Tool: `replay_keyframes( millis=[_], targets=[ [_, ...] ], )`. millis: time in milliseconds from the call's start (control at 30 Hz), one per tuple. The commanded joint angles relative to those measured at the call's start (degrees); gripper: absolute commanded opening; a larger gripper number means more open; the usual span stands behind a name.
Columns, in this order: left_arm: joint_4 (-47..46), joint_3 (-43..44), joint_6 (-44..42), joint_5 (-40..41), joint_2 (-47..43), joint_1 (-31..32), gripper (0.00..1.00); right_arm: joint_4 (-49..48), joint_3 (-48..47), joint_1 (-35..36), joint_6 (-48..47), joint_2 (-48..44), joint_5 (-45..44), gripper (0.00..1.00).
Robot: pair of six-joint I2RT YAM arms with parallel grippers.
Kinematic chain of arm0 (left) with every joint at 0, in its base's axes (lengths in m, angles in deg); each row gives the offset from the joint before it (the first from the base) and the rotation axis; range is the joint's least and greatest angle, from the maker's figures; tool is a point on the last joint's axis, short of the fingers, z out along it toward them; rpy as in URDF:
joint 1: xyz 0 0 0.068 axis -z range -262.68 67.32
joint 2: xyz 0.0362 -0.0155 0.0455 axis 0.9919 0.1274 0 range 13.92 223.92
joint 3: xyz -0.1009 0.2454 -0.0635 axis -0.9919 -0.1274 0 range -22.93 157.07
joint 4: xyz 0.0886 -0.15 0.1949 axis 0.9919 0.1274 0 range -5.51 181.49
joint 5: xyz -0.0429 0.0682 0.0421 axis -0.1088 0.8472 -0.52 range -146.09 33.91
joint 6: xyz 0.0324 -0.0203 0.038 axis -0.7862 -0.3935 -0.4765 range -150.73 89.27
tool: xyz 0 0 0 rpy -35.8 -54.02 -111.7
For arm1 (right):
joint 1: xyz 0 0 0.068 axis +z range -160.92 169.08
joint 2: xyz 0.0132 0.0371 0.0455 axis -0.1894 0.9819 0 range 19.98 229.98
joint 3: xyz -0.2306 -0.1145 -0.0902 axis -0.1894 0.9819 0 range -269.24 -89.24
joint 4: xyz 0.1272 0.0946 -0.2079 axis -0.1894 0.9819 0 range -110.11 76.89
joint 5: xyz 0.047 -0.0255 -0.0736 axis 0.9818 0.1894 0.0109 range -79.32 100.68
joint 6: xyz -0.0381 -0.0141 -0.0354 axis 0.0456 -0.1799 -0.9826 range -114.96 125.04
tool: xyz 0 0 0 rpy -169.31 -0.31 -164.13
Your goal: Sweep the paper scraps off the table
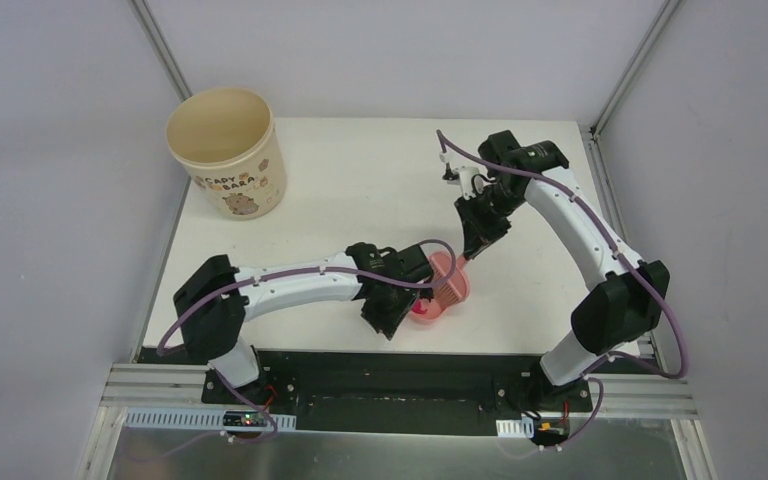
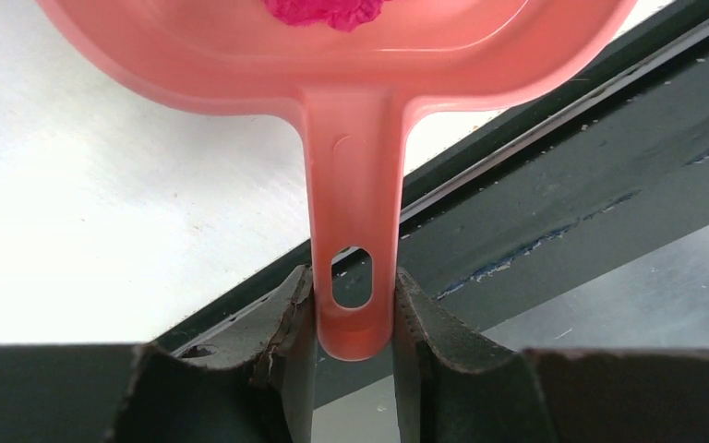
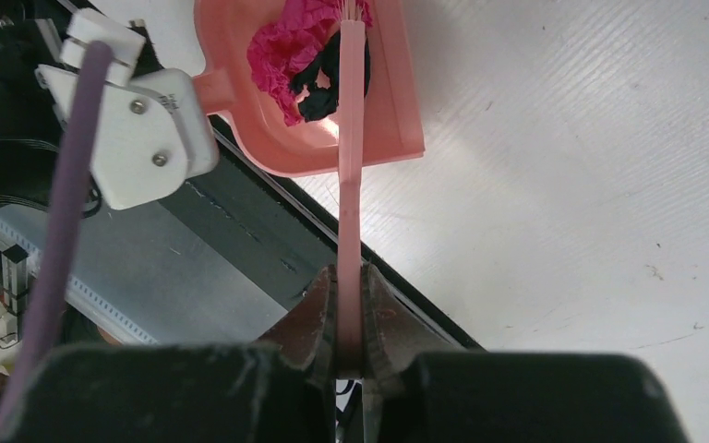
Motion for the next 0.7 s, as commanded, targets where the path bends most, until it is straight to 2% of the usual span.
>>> replay_keyframes(
  millis=[0,333,667],
  targets=[
    [-4.43,-1.62,0.78,4.15,-6.30,0.70,0.00,3.25,-3.88,-0.10,-1.40,-4.70,0.56,0.00],
    [-12.84,-8.05,0.37,4.62,-9.81,2.27,0.00,2.53,-6.11,-2.35,-1.34,-9.17,3.78,0.00],
    [-24.64,-15.13,1.38,14.88,-9.17,6.49,0.00,2.92,-5.42,-4.57,-1.77,-12.57,3.58,0.00]
  ],
)
